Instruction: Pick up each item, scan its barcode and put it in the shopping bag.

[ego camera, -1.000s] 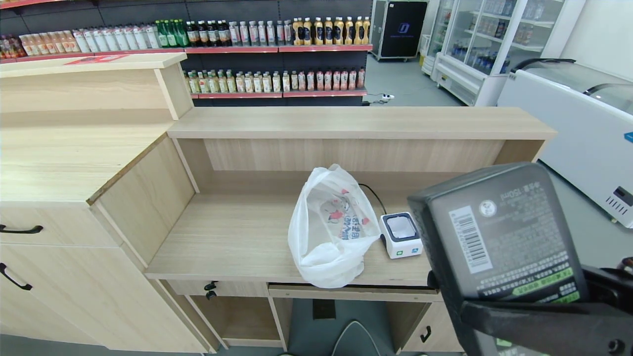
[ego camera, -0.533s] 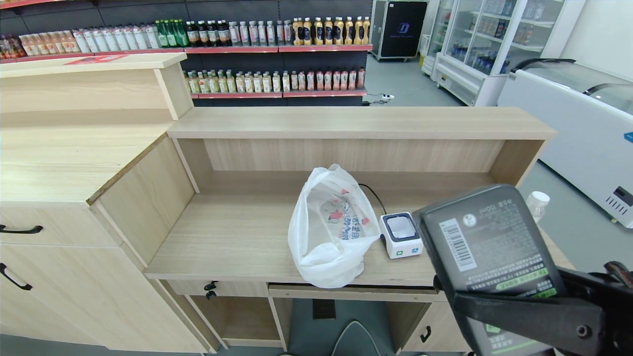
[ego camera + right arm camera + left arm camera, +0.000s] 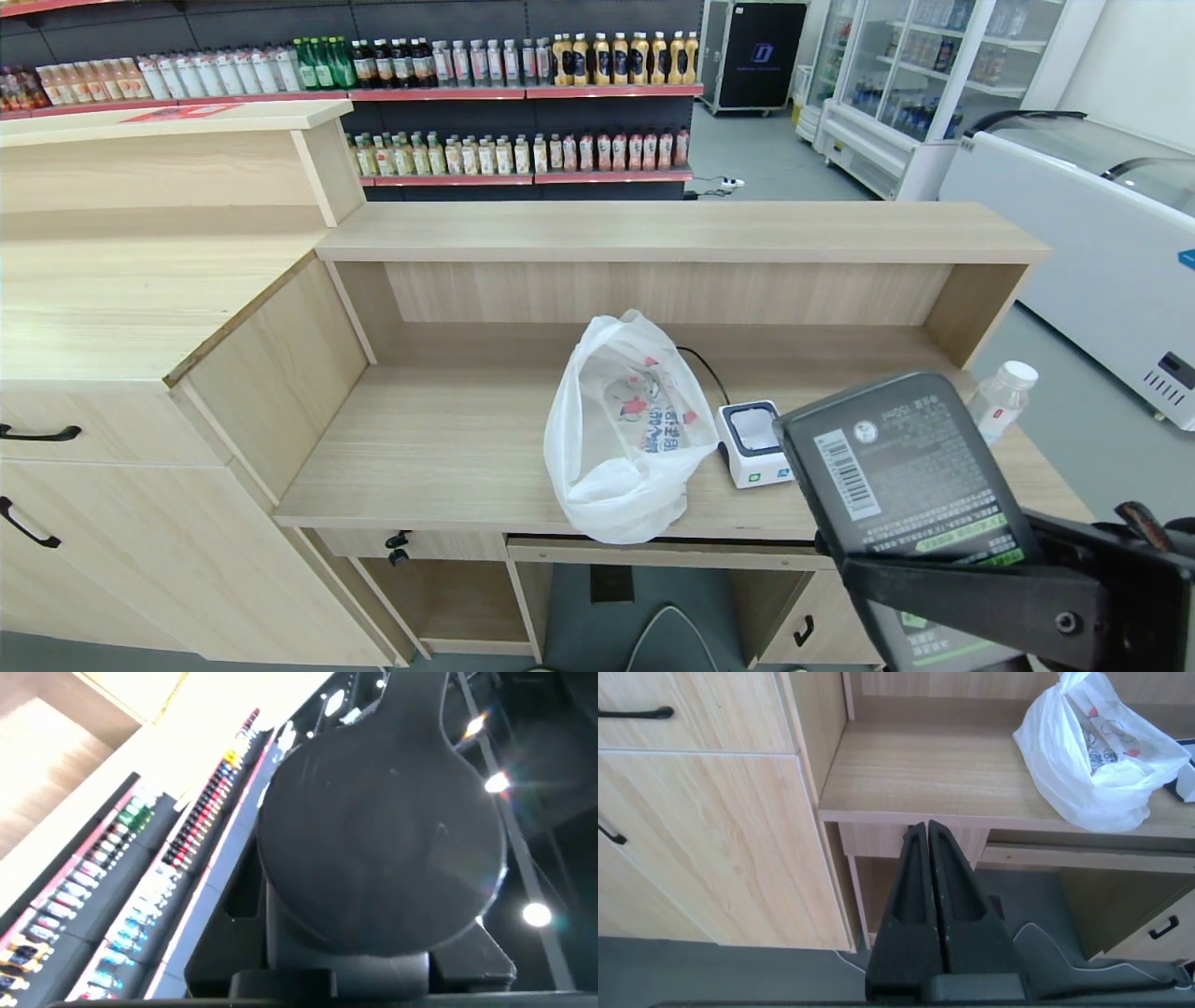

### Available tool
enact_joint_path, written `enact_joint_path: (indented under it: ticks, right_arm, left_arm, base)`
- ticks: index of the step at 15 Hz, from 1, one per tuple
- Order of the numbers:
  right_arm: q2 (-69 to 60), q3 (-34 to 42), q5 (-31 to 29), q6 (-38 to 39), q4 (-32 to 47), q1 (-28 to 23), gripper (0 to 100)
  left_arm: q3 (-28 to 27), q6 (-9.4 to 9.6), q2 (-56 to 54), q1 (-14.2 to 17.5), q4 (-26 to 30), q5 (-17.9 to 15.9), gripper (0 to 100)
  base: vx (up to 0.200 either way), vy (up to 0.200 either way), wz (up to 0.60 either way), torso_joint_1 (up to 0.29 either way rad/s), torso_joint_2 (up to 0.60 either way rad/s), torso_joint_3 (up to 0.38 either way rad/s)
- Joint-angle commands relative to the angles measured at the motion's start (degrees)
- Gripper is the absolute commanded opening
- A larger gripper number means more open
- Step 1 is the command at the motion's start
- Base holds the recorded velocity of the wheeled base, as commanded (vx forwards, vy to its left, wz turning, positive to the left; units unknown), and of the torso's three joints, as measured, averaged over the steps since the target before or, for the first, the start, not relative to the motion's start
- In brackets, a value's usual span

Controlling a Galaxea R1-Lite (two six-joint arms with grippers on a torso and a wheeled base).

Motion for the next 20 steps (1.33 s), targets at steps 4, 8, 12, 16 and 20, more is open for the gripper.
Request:
enact_joint_path:
  ticks: [4, 8, 12, 16, 20]
  right_arm:
    - [0.3, 0.1, 0.0, 0.0, 0.9, 0.4, 0]
    - [-0.6, -0.1, 0.0, 0.1, 1.0, 3.2, 0]
    - [-1.0, -0.1, 0.0, 0.1, 1.0, 4.1, 0]
    - [-1.3, -0.7, 0.0, 0.2, 0.3, 3.9, 0]
    - [-1.4, 0.1, -3.0, 35.5, 5.6, -14.2, 0]
  left_arm:
    - [0.0, 0.00, 0.0, 0.0, 0.0, 0.0, 0]
    - [0.0, 0.00, 0.0, 0.0, 0.0, 0.0, 0]
    - [0.0, 0.00, 0.0, 0.0, 0.0, 0.0, 0]
    - [0.0, 0.00, 0.0, 0.0, 0.0, 0.0, 0]
    - [0.0, 0.00, 0.0, 0.0, 0.0, 0.0, 0]
  base:
    - [0.000, 0.000, 0.00, 0.000, 0.00, 0.000]
    - [0.000, 0.000, 0.00, 0.000, 0.00, 0.000]
    - [0.000, 0.000, 0.00, 0.000, 0.00, 0.000]
    - [0.000, 0.000, 0.00, 0.000, 0.00, 0.000]
    - [0.000, 0.000, 0.00, 0.000, 0.00, 0.000]
